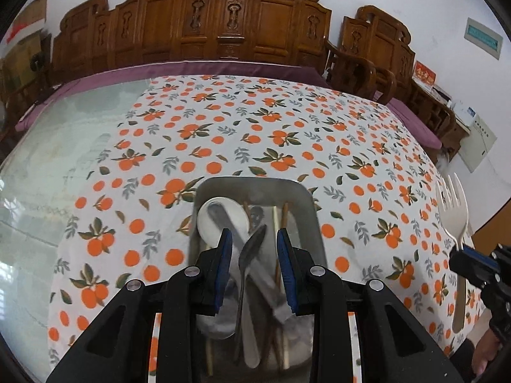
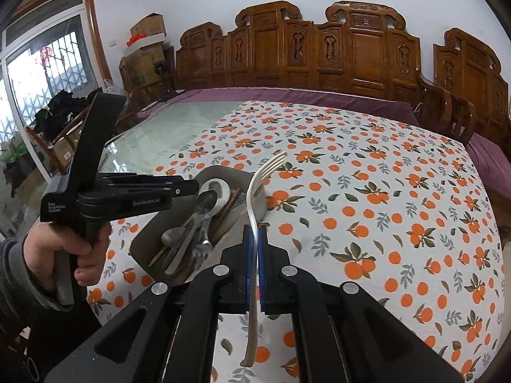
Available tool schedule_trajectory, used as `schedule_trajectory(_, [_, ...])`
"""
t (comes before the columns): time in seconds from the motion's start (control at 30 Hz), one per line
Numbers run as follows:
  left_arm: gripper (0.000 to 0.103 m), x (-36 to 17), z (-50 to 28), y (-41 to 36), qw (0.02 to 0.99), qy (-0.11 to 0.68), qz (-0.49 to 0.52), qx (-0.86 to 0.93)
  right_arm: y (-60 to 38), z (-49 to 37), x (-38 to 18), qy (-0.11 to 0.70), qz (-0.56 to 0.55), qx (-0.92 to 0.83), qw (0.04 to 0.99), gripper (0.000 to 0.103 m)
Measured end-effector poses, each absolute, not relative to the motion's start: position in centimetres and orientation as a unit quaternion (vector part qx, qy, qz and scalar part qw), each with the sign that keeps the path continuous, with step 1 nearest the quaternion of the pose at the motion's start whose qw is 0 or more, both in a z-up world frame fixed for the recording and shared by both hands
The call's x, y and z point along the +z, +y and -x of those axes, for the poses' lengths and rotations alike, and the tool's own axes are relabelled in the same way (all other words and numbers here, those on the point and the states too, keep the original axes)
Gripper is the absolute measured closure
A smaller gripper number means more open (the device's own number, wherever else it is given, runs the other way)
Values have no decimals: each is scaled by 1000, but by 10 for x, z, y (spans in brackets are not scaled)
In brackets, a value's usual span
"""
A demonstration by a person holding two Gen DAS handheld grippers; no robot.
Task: Organize utensils
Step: 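Carry the metal spoon into the grey tray and open the left tool, then lower the metal fork into the grey tray and open the right tool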
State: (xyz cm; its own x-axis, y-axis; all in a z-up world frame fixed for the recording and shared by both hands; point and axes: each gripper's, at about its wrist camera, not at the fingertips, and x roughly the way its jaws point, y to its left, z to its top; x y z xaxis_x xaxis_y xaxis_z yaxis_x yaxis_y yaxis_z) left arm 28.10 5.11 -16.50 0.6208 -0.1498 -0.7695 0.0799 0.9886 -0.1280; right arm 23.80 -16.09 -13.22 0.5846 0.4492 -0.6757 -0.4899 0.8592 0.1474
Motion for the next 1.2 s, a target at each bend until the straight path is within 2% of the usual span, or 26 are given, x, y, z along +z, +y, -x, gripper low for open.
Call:
schedule_trajectory(0.4, [70,-129,-243,90,913,403,-30,-45,-102,-245,-130,369,14,284,885,99])
schedule_trajectory(0.77, [66,-126,-229,135,916,400,-26,-25,-49,-278,-157,399,-21,276,874,99])
schedule_trajectory(1.2, [66,-132,-226,146,916,400,-15,-23,-29,-302,-194,435,-30,241,867,98])
